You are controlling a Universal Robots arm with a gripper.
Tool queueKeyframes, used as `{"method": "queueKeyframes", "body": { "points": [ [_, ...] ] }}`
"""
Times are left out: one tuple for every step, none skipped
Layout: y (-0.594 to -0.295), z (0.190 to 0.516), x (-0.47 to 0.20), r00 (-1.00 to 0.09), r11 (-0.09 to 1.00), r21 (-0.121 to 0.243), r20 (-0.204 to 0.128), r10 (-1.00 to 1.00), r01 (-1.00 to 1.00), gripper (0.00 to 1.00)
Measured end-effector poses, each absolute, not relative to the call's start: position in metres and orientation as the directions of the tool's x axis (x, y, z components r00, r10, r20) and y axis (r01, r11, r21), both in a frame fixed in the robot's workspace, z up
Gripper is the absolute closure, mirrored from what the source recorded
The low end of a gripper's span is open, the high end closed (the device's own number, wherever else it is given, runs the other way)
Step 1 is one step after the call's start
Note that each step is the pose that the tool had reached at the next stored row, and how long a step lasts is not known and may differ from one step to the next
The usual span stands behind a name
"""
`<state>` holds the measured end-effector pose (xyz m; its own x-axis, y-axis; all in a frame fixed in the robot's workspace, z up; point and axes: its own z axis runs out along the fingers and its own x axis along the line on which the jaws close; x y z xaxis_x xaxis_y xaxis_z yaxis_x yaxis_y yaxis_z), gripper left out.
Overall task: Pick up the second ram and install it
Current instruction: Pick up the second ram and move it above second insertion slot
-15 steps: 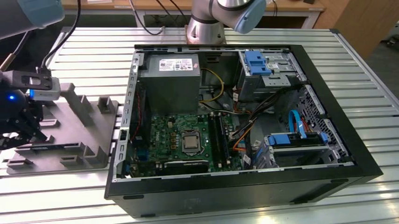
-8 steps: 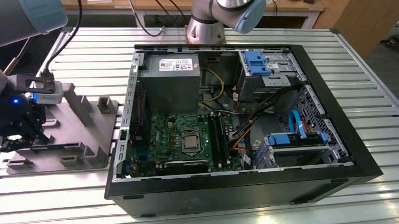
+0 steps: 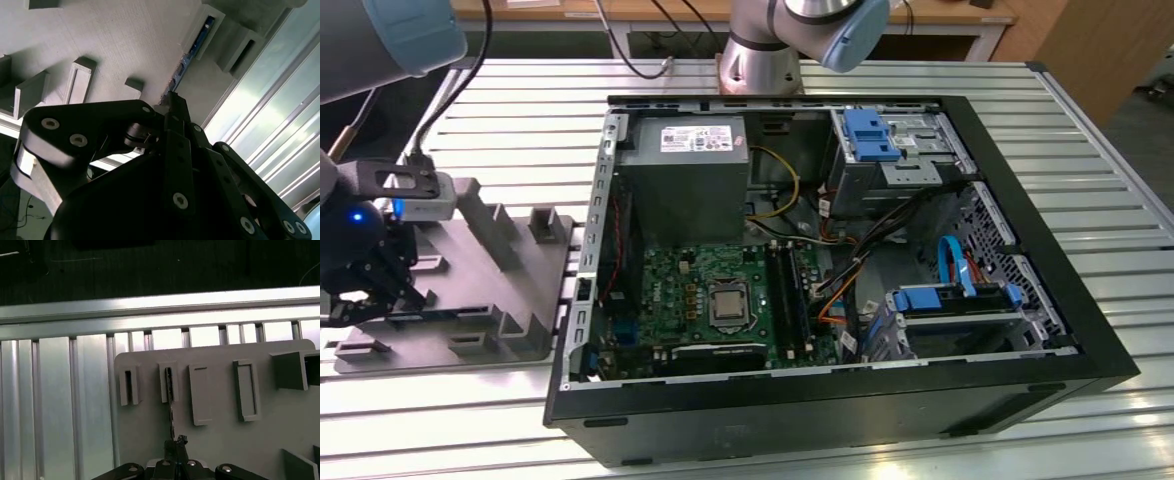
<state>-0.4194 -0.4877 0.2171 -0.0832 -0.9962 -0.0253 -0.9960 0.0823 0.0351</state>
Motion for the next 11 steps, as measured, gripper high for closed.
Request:
{"method": "queueKeyframes", "body": {
  "points": [
    [-0.4877, 0.2168, -0.4199, -0.075, 0.074, 0.035, -0.025, -0.997, -0.997, 0.9],
    [-0.4876, 0.2165, -0.4205, -0.07, 0.069, 0.035, -0.025, -0.997, -0.997, 0.9],
    [-0.4876, 0.2164, -0.4208, -0.068, 0.067, 0.035, -0.025, -0.997, -0.997, 0.9],
    [-0.4876, 0.2164, -0.4208, -0.067, 0.066, 0.035, -0.025, -0.997, -0.997, 0.9],
    [-0.4876, 0.2164, -0.4208, -0.067, 0.066, 0.035, -0.025, -0.997, -0.997, 0.9],
    [-0.4876, 0.2164, -0.4208, -0.067, 0.066, 0.035, -0.025, -0.997, -0.997, 0.9],
    [-0.4876, 0.2164, -0.4209, -0.067, 0.066, 0.035, -0.025, -0.997, -0.997, 0.9],
    [-0.4876, 0.2164, -0.4209, -0.067, 0.066, 0.035, -0.025, -0.997, -0.997, 0.9],
    [-0.4876, 0.2164, -0.4209, -0.067, 0.066, 0.035, -0.025, -0.997, -0.997, 0.9],
    [-0.4876, 0.2164, -0.4209, -0.067, 0.066, 0.035, -0.025, -0.997, -0.997, 0.9],
    [-0.4876, 0.2164, -0.4209, -0.067, 0.066, 0.035, -0.025, -0.997, -0.997, 0.9]
  ]
}}
